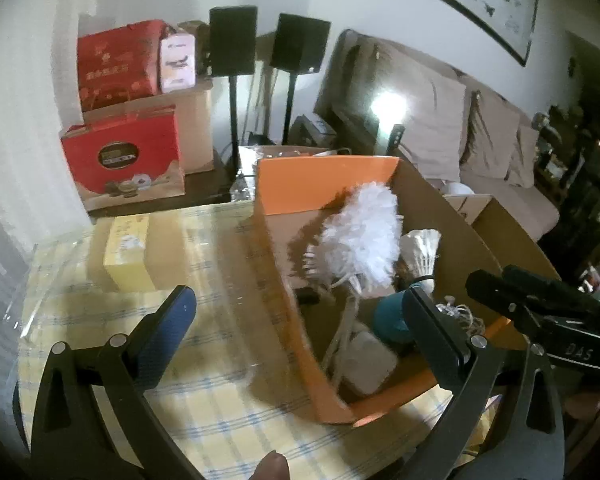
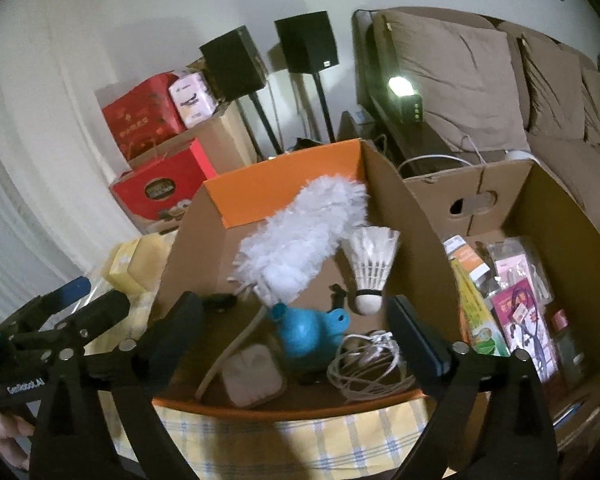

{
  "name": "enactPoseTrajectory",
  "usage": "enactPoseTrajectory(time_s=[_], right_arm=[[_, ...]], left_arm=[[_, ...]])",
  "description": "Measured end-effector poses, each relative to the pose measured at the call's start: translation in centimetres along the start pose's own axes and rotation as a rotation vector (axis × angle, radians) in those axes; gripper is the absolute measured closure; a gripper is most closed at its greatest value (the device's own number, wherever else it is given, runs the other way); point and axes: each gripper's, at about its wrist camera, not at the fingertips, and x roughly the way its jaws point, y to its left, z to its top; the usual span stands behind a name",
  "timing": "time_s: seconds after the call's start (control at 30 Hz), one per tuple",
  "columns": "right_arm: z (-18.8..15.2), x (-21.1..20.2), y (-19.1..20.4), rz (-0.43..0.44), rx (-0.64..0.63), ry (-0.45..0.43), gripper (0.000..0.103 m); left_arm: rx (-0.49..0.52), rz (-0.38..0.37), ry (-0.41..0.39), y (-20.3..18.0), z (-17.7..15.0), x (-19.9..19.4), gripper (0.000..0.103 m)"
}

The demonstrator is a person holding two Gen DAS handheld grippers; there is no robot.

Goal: Organize objects
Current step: 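Withdraw both tools from the box back over the table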

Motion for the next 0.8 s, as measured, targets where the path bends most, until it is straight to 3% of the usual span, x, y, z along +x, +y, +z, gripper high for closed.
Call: enactPoseTrajectory(time_s=[0.27, 0.8], right_arm=[[-0.2, -0.1, 3.1, -0.008, -0.083, -0.004, 0.004], [-1.0, 0.9, 9.5, 0.068, -0.179, 0.019, 0.004]], left_arm=[[-0.007, 0.027, -0.006, 2.3, -0.9, -1.7, 0.000], [-0.091, 0.072, -0.016, 9.0, -2.5, -4.6, 0.000]])
